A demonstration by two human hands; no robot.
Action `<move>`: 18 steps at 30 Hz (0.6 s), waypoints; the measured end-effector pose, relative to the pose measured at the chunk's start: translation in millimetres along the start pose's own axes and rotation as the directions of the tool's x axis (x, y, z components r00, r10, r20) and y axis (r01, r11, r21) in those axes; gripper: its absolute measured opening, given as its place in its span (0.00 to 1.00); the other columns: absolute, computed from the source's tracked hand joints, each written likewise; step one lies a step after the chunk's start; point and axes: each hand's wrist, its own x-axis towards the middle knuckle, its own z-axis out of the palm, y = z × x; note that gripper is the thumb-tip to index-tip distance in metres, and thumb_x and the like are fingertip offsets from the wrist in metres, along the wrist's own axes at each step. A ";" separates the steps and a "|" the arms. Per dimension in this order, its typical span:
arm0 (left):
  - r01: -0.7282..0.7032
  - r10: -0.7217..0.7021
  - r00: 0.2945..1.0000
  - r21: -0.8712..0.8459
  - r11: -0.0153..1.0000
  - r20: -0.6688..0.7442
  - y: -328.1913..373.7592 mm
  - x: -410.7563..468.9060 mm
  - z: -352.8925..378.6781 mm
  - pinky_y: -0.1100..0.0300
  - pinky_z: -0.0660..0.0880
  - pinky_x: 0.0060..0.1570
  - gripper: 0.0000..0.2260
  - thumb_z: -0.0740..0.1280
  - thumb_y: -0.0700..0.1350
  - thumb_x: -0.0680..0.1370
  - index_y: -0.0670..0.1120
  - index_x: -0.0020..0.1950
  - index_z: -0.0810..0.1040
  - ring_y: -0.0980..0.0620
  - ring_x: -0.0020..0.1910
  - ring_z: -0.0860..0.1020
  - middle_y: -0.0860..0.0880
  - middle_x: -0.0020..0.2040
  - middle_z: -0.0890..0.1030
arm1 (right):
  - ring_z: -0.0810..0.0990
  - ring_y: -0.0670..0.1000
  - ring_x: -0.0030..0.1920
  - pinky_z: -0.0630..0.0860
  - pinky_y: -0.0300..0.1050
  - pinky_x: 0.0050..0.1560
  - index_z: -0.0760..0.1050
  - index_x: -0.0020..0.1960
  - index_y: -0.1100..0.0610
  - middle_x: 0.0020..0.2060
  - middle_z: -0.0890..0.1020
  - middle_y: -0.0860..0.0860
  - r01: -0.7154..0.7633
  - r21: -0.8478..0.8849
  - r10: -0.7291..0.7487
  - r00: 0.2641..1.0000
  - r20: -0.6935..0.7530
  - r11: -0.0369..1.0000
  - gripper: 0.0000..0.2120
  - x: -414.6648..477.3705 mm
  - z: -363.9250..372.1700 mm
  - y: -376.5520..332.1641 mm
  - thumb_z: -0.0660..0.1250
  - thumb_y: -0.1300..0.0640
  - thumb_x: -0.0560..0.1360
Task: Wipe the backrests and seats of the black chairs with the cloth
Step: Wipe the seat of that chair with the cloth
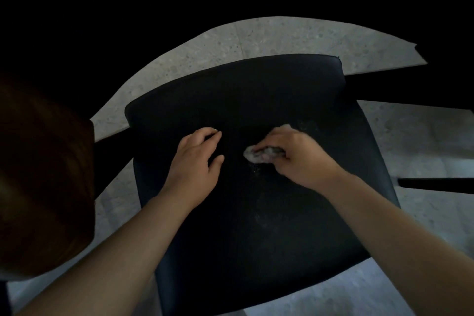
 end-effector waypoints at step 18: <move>0.021 -0.020 1.000 0.051 0.998 -0.020 7.6 -3.0 4.7 0.62 0.57 0.69 0.22 0.61 0.47 0.82 0.47 0.76 0.66 0.53 0.73 0.60 0.53 0.74 0.64 | 0.75 0.47 0.53 0.73 0.40 0.55 0.82 0.57 0.52 0.51 0.77 0.43 0.066 0.023 -0.062 0.986 -0.154 0.998 0.18 -37.4 15.5 -4.3 0.68 0.69 0.72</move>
